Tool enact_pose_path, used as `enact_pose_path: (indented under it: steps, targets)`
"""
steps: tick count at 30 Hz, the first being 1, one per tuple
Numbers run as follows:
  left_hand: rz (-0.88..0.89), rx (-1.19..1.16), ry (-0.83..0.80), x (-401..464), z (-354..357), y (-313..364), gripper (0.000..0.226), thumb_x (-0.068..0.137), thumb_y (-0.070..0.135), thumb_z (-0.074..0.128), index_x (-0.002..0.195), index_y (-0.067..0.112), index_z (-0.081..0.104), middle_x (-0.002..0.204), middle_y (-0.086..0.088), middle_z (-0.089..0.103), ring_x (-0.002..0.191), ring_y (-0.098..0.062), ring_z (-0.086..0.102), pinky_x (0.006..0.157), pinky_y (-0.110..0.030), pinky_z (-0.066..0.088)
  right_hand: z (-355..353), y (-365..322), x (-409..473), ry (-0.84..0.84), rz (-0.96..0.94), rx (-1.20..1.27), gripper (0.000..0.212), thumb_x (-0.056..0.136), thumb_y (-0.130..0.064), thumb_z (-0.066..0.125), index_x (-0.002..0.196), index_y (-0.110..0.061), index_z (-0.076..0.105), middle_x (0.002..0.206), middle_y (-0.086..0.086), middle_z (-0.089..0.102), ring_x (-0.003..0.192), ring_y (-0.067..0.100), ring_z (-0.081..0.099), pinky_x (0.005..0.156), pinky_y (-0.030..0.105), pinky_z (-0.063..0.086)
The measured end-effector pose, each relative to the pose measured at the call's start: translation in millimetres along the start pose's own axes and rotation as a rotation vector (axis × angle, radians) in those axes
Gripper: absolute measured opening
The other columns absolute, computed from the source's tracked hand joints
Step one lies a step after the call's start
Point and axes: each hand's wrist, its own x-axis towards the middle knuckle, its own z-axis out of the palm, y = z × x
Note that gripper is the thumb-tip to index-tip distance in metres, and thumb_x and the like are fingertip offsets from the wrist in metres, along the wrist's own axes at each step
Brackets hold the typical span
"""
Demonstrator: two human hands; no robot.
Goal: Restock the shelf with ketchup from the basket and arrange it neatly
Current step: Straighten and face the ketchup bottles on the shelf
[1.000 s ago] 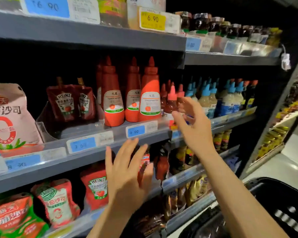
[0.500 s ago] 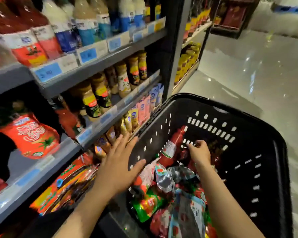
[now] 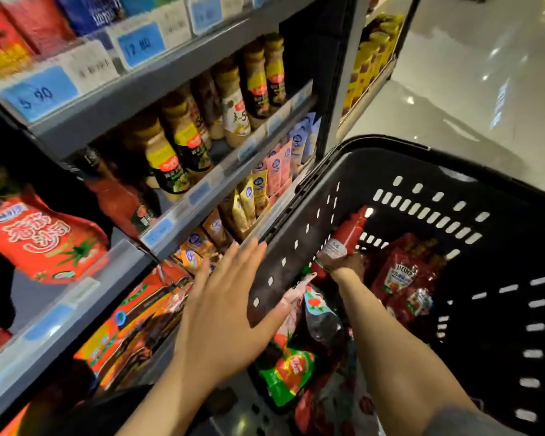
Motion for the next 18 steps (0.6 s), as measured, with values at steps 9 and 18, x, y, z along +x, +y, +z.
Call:
enact_pose_path:
  steps: [9, 18]
  targets:
    - [-0.026, 0.018, -0.037, -0.6, -7.3, 5.5, 0.089, 0.066, 0.078, 0.007, 0.149, 0.044, 0.006, 0.145, 0.029, -0.013, 0.138, 0.007, -0.008, 0.114, -0.031, -0.016, -46.4, 8.0, -39.7, 0.07, -0.28, 0.277, 0.065, 0.057, -0.043, 0.083, 0.11, -0.025, 0.049, 0.099, 0.0, 0.066, 0.089, 0.022, 0.064, 0.084, 0.043, 0.053]
    - [-0.044, -0.191, 0.105, -7.8, -13.3, 7.8, 0.049, 0.088, 0.039, 0.058, 0.134, 0.023, 0.052, 0.136, 0.004, 0.054, 0.125, -0.019, 0.048, 0.101, -0.028, 0.034, -118.6, -50.3, -162.5, 0.071, -0.613, 0.48, 0.041, 0.066, -0.034, 0.078, 0.1, -0.026, 0.057, 0.092, -0.004, 0.068, 0.083, 0.015, 0.064, 0.079, 0.039, 0.052]
